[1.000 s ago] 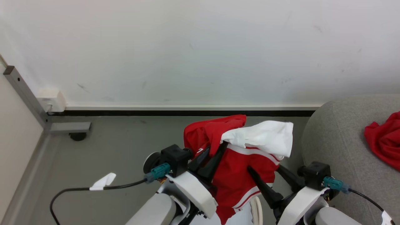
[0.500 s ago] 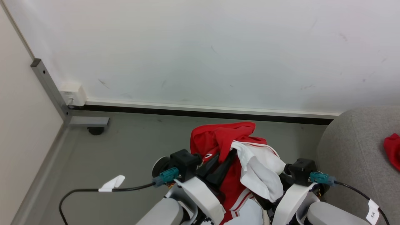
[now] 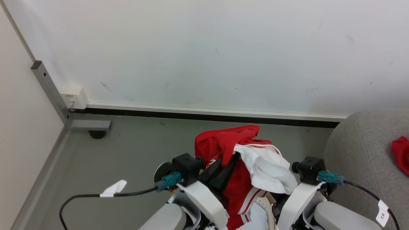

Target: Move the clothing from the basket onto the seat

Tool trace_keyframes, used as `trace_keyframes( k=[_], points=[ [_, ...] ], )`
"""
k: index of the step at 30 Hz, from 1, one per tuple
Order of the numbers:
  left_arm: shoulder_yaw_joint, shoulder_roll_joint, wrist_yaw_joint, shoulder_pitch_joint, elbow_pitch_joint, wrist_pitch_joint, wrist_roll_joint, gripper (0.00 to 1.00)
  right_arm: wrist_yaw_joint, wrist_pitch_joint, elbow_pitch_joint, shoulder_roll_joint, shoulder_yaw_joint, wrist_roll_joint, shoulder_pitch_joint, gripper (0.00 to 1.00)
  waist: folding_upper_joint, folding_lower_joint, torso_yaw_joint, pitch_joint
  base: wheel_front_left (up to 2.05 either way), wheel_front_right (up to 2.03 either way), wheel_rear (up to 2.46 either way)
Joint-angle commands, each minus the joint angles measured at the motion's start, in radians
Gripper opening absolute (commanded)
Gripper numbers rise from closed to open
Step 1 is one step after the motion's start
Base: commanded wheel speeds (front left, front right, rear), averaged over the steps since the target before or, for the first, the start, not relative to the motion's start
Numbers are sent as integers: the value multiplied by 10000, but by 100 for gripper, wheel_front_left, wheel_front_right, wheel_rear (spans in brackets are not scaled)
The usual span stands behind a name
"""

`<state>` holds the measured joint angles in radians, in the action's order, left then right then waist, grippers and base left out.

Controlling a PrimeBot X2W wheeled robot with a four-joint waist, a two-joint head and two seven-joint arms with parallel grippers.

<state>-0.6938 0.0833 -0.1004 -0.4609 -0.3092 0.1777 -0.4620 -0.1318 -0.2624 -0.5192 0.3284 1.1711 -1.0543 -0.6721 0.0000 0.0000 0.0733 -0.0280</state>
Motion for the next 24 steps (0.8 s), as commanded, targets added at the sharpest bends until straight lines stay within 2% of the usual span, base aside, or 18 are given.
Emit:
trace_keyframes(
  k=[1,13,16,17,18,24],
  points=[
    [19,82,53,117,-20,84,-105,0,22,-30,37,43,-58,70,147,0,0,0,-54,16,0,0,0],
    [-31,148,155,106,-25,135,-155,2,22,-32,199,126,-912,474,455,0,0,0,-438,23,0,0,0],
    [-60,179,186,151,-12,90,-154,57,22,-32,354,184,-1353,677,579,0,0,0,-639,31,0,0,0],
    [-61,194,209,163,-6,74,-162,95,22,-32,422,205,-1512,740,639,0,0,0,-722,38,0,0,0],
    [-60,206,227,163,3,68,-169,100,22,-32,486,222,-1685,822,688,0,0,0,-816,51,0,0,0],
    [-121,245,281,209,20,58,-247,100,22,-32,852,453,-2842,1298,900,0,0,0,-1452,125,0,0,0]
  ],
)
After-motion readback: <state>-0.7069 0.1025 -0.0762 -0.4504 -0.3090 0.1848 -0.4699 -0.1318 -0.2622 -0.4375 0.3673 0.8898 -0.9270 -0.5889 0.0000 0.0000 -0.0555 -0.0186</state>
